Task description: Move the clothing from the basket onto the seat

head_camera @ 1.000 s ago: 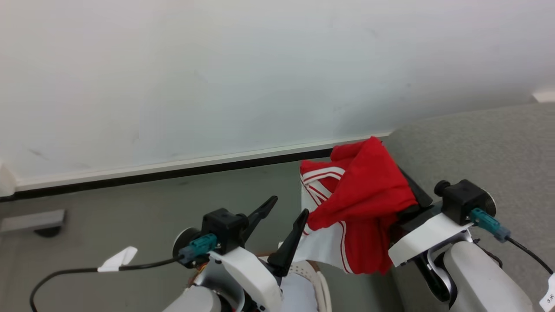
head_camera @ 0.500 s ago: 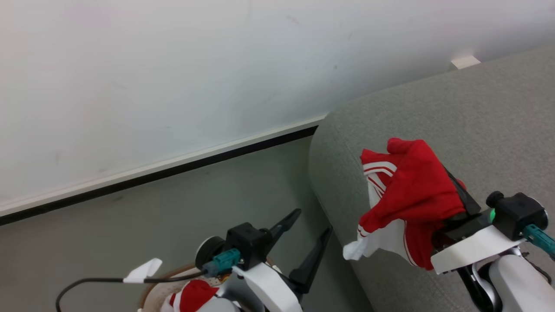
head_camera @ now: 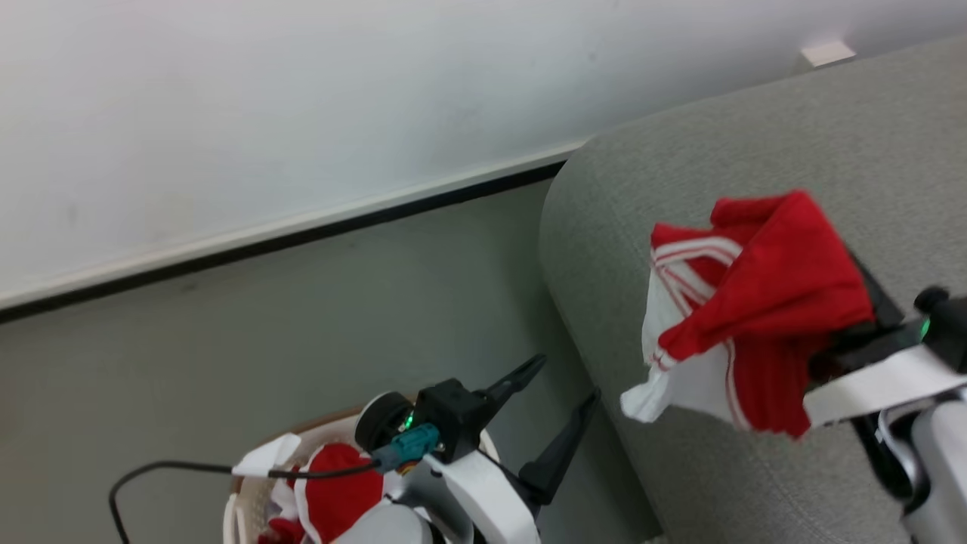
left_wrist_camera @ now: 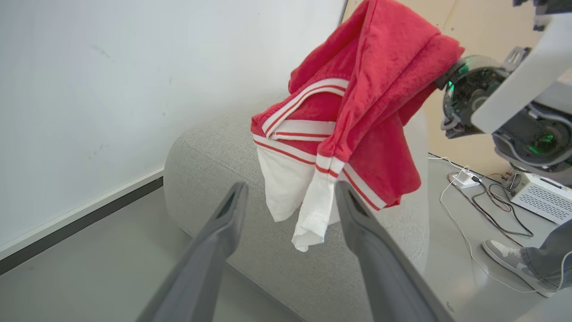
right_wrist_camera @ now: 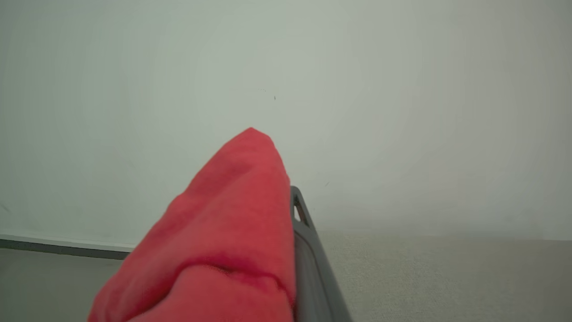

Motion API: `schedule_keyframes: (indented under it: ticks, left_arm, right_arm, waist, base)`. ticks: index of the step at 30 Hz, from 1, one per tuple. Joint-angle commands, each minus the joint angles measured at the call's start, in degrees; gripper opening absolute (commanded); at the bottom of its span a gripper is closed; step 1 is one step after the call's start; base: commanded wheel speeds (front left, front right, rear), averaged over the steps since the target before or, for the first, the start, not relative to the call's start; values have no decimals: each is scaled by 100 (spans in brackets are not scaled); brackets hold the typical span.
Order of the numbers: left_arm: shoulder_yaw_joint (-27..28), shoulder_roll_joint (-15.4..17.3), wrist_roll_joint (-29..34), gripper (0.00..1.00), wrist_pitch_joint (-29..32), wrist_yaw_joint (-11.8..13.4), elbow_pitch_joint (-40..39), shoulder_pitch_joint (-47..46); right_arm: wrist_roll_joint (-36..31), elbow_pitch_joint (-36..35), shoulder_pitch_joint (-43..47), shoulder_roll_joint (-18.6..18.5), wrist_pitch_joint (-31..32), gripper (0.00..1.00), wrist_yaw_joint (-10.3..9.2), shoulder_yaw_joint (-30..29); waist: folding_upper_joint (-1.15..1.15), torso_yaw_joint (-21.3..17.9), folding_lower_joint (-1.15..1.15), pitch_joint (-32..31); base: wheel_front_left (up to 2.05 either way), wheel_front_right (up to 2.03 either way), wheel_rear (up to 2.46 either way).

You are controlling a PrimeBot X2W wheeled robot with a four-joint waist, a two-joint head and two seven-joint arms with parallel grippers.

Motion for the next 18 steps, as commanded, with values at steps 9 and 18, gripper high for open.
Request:
schedule_keyframes:
  ticks: [9, 18]
  left_arm:
    - [-17, 137, 145, 100, 94, -177, -6, -471]
    - [2, 76, 219, 100, 57, -315, -79, -914]
  right_arm:
    - [-256, 887, -1888, -513, 493, 0, -13, -241]
    - [-1394, 2559, -3678, -1201, 618, 0, -12, -1456]
  waist:
    - [0, 703, 0, 942]
    - [0, 1251, 0, 1740]
  base:
    - [0, 0, 0]
    - [0, 0, 0]
